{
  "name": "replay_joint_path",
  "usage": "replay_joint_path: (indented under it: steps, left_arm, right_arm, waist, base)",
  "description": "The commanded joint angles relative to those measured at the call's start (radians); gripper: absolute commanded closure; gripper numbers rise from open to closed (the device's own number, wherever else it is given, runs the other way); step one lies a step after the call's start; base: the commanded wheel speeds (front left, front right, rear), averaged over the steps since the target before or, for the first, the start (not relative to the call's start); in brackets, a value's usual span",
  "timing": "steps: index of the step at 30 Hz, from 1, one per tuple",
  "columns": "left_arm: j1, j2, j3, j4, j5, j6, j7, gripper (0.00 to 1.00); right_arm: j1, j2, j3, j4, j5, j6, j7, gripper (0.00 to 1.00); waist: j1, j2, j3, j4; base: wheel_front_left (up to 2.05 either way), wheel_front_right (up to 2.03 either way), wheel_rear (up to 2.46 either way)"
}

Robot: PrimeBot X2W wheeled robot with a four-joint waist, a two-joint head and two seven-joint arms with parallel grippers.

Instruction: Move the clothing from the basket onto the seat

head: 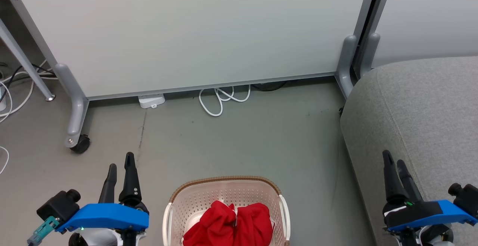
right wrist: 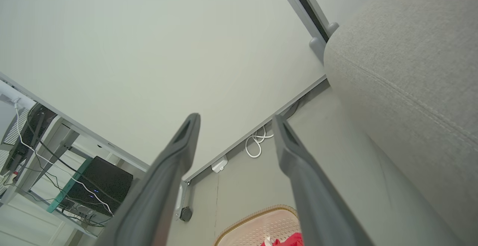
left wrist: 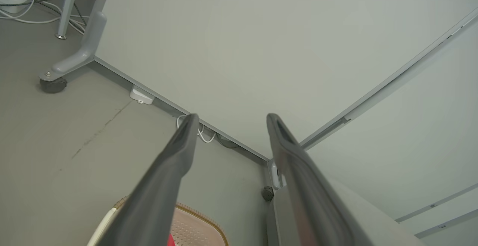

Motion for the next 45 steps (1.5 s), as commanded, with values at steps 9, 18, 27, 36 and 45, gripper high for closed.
replay_joint_path:
  steps: [9,18,27,36,45]
  left_arm:
    - [-0.029,0.012,-0.016,0.008,0.151,0.006,-0.036,0.0]
    - [-0.035,0.012,-0.022,0.03,0.247,0.004,-0.061,0.0]
    - [-0.04,0.012,-0.025,0.045,0.326,-0.006,-0.081,0.0]
    - [-0.046,0.01,-0.024,0.058,0.416,-0.013,-0.106,0.0]
    - [-0.048,0.007,-0.028,0.069,0.481,-0.015,-0.124,0.0]
  right_arm:
    - [-0.022,-0.009,0.011,-0.019,-0.163,0.002,-0.036,0.0]
    - [-0.02,-0.01,0.023,-0.024,-0.284,0.002,-0.062,0.0]
    - [-0.022,-0.011,0.032,-0.021,-0.37,0.002,-0.083,0.0]
    - [-0.025,-0.012,0.036,-0.018,-0.464,0.002,-0.107,0.0]
    - [-0.022,-0.013,0.04,-0.023,-0.534,0.002,-0.124,0.0]
  waist:
    - [0.0,-0.0001,0.002,0.0]
    - [0.0,-0.0001,0.005,0.002]
    - [0.0,-0.0001,0.005,0.003]
    - [0.0,-0.0001,0.008,0.005]
    - [0.0,-0.0001,0.009,0.007]
  base:
    - [0.0,0.0,0.0]
    - [0.0,0.0,0.0]
    - [0.0,0.0,0.0]
    - [0.0,0.0,0.0]
    - [0.0,0.0,0.0]
